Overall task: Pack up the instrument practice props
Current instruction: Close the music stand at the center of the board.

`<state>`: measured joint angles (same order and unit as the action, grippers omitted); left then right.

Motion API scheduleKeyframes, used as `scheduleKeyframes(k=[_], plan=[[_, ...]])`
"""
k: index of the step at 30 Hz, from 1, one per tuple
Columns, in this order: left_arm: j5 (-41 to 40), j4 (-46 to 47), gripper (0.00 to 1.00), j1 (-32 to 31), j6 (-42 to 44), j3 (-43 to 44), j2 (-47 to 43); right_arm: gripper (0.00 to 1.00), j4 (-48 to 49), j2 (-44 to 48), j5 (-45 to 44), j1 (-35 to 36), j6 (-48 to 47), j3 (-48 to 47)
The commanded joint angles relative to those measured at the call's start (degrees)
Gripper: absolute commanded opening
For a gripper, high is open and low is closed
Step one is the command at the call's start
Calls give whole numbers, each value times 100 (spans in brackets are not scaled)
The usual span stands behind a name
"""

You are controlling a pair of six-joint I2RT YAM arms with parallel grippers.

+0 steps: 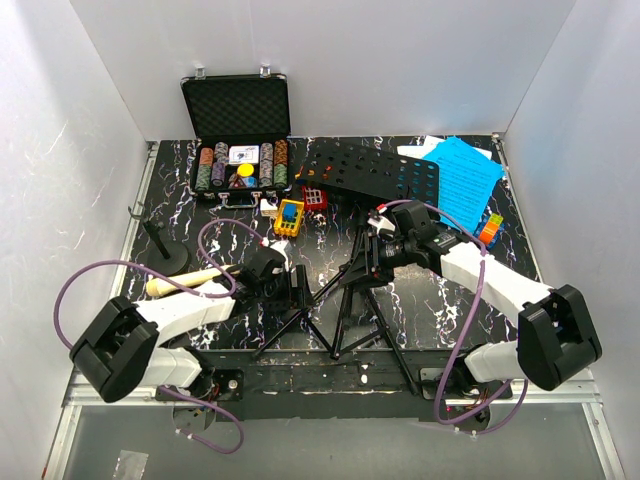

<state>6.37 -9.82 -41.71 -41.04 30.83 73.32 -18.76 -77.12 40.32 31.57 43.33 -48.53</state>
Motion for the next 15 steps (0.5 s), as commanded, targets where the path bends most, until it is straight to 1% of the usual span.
scheduleKeyframes(k=[1, 6, 9, 12, 15], plan=[[303, 129, 73, 32, 272, 204, 235, 1, -549, -14, -877, 95, -985, -59], [566, 551, 66, 32, 280, 274, 648, 1, -383, 30, -587, 95, -835, -25], [725, 789, 57, 23, 289, 301, 824, 1, -347, 66, -569, 95, -809, -7], [936, 947, 37, 23, 333, 301, 973, 1, -365, 127, -560, 95, -800, -68], [1120, 1298, 16, 32, 342, 283, 1061, 1, -452, 197, -516, 95, -800, -235]])
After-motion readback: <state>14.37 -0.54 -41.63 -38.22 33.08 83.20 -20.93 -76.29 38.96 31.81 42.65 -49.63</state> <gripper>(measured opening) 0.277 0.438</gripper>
